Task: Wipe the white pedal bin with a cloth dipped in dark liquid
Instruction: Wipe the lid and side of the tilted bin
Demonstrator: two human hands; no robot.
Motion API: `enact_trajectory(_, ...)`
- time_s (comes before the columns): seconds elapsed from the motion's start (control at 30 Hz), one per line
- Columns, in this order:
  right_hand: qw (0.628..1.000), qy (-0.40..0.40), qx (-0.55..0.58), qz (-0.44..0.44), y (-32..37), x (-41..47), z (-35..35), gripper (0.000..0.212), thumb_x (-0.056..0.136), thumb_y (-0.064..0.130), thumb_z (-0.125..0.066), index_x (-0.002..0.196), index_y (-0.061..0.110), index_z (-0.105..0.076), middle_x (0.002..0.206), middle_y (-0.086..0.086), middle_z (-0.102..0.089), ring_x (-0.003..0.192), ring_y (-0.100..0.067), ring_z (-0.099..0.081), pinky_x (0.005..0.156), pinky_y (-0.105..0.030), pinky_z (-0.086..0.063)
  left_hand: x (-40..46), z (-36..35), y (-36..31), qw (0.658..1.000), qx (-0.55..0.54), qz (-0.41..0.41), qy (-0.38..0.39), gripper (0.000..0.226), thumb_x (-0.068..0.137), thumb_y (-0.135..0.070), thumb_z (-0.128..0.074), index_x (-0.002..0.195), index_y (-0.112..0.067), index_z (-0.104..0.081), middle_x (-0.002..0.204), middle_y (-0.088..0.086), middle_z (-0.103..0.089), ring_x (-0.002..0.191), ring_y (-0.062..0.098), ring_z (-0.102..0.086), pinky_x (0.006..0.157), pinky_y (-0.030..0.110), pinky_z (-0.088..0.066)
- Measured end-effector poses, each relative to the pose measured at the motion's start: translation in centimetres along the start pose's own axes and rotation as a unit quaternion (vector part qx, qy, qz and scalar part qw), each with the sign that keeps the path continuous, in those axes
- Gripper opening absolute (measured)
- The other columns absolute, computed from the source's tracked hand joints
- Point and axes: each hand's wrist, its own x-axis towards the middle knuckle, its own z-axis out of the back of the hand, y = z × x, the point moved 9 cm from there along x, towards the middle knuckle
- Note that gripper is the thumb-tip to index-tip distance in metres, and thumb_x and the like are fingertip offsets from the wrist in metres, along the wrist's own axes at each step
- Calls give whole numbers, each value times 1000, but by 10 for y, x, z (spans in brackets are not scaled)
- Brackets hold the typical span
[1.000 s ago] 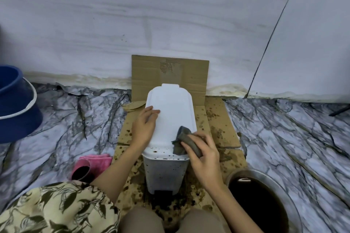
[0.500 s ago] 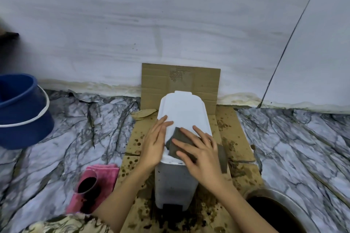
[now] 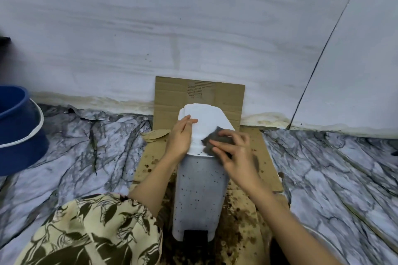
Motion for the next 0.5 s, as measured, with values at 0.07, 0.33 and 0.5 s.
enact_trajectory(0.07,999,21,0,44,30,9,-23,19,86,14,-67,103,16,-74,120,3,-60,107,-25,-43,97,-20,-30,3,-1,-2,1000,-12,4,6,32,102,-28,-37,114,-21,-66,146,-3,-43,135,14,-36,115,38,-26)
enact_trajectory(0.33,992,-57,-53,103,-5,-12,9,37,75,3,-75,109,18,-72,117,-8,-63,98,-28,-45,85,-31,-44,10,13,3,998,-18,25,48,34,101,-36,-35,116,-28,-65,149,-9,-39,137,12,-31,107,28,-22)
enact_trajectory(0.5,995,-86,-22,56,0,0,5,30,75,8,-76,104,18,-74,114,-5,-64,100,-20,-43,88,-16,-34,19,6,-2,999,-29,18,35,33,102,-27,-35,112,-22,-65,149,-3,-39,138,14,-32,107,25,-22)
